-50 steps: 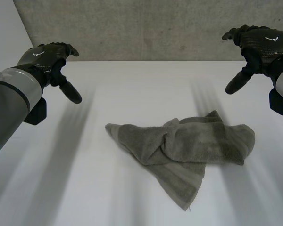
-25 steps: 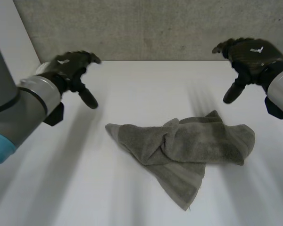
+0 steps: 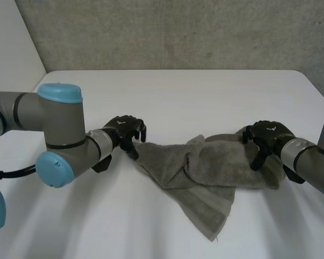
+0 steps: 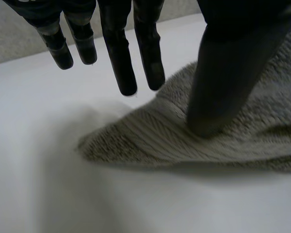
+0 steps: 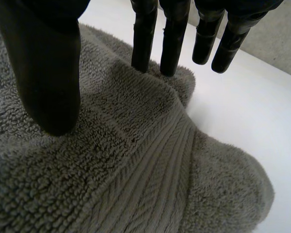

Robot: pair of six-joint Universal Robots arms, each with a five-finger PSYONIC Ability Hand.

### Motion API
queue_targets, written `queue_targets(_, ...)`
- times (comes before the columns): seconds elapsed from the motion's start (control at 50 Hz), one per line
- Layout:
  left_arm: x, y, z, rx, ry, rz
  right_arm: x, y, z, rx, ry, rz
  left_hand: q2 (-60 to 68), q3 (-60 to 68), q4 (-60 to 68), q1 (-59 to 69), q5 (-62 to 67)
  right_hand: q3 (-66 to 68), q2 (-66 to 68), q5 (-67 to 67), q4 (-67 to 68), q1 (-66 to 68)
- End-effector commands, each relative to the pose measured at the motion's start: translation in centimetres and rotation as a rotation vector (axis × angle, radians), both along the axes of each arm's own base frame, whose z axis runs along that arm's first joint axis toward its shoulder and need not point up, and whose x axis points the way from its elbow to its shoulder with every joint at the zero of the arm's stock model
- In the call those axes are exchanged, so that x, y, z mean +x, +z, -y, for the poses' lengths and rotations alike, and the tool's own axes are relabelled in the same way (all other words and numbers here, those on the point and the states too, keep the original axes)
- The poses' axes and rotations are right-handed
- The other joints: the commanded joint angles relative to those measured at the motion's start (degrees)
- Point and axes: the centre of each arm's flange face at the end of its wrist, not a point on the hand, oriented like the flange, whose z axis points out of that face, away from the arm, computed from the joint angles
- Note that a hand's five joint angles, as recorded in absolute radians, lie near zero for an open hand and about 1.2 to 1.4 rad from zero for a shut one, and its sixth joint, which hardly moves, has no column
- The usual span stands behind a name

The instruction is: Fold the towel.

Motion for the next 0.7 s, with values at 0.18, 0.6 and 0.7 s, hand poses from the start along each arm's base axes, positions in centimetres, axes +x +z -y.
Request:
queue_targets(0.18,0.6,1.1,-2.4,0.092,-0.011,0.045,-0.4,-0.9,-0.7,0.026,0.032,-0.041,12.71,-2.58,-3.18,13.19,13.21,-1.87,28.25,28.22,-3.05,28.66)
queue_targets(0.6,3.1,4.1,-5.7,0.127,0.011,0.066,-1.0,6.9,-4.6,-0.055,0.294,-0.074,32.72,-2.58,-3.18,33.21,33.22,-1.87,46.42,46.39,-3.05,46.83)
queue_targets(0.7,2.4,3.9,-3.7,0.056,0.017,0.059,1.0,5.9,-3.2,-0.109,0.389,-0.138,32.72,-2.58,-3.18,33.21,33.22,-1.87,46.42,46.39,-3.05,46.83)
